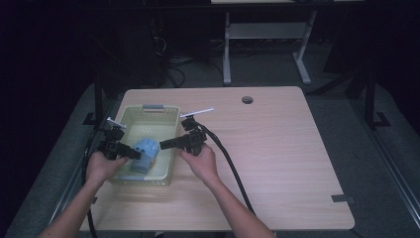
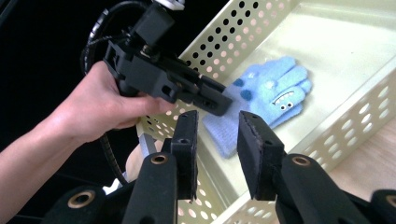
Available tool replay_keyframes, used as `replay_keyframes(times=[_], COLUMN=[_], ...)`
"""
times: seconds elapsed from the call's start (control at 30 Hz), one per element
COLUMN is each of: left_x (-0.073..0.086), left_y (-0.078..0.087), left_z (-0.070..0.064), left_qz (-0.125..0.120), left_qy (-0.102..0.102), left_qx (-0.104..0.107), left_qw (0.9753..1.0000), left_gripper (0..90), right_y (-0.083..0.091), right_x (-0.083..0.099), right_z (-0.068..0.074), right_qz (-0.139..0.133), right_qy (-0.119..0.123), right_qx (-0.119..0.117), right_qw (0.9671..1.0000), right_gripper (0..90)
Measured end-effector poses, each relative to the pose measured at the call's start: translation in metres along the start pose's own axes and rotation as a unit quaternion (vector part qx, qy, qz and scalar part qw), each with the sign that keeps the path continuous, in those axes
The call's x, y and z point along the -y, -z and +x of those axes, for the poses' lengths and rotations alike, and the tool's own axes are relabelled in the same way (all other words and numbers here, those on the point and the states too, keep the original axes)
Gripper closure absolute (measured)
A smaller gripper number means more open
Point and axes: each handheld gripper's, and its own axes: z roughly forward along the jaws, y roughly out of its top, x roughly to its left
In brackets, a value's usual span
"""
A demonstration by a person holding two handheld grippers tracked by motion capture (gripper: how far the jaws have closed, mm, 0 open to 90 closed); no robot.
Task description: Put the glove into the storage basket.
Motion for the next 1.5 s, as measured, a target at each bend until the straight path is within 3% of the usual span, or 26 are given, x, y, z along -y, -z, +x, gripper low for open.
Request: replay_keyframes(times=[0.13, 0.33, 0.47, 0.53, 0.63, 0.87, 0.93, 1.1, 1.27, 1.5], left_x=[-0.003, -0.007, -0.012, -0.013, -0.015, -0.016, -0.015, -0.015, -0.016, -0.017], left_y=[0.006, 0.003, -0.010, -0.017, -0.021, -0.008, -0.006, 0.001, 0.006, 0.012], left_z=[-0.001, -0.008, -0.012, -0.012, -0.014, -0.012, -0.014, -0.018, -0.020, -0.028], left_qz=[-0.003, 0.001, 0.035, 0.053, 0.057, 0.036, 0.019, -0.001, -0.006, -0.033], left_qy=[-0.012, -0.029, -0.051, -0.048, -0.050, -0.045, -0.039, -0.041, -0.053, -0.053], left_qx=[-0.017, -0.031, -0.046, -0.050, -0.056, -0.033, -0.028, -0.011, 0.001, 0.029], left_qw=[0.9998, 0.9991, 0.9970, 0.9962, 0.9956, 0.9978, 0.9987, 0.9991, 0.9986, 0.9976], left_gripper=[60.4, 72.6, 73.9, 72.6, 72.8, 68.5, 66.9, 62.3, 61.0, 58.1], right_y=[0.004, 0.012, 0.017, 0.019, 0.024, 0.032, 0.034, 0.039, 0.044, 0.054], right_x=[0.001, 0.003, 0.004, 0.005, 0.006, 0.008, 0.009, 0.010, 0.011, 0.015], right_z=[0.000, -0.003, -0.005, -0.005, -0.005, -0.009, -0.009, -0.009, -0.013, -0.021], right_qz=[0.001, -0.003, -0.007, -0.010, -0.009, -0.015, -0.017, -0.019, -0.021, -0.023], right_qy=[-0.007, -0.006, -0.005, -0.002, -0.003, -0.005, -0.006, -0.010, -0.011, -0.019], right_qx=[0.002, 0.010, 0.010, 0.013, 0.014, 0.018, 0.019, 0.024, 0.030, 0.038], right_qw=[1.0000, 0.9999, 0.9999, 0.9999, 0.9999, 0.9997, 0.9996, 0.9995, 0.9993, 0.9988], right_gripper=[67.1, 67.1, 67.1, 67.1, 67.0, 66.2, 65.9, 64.5, 62.7, 61.0])
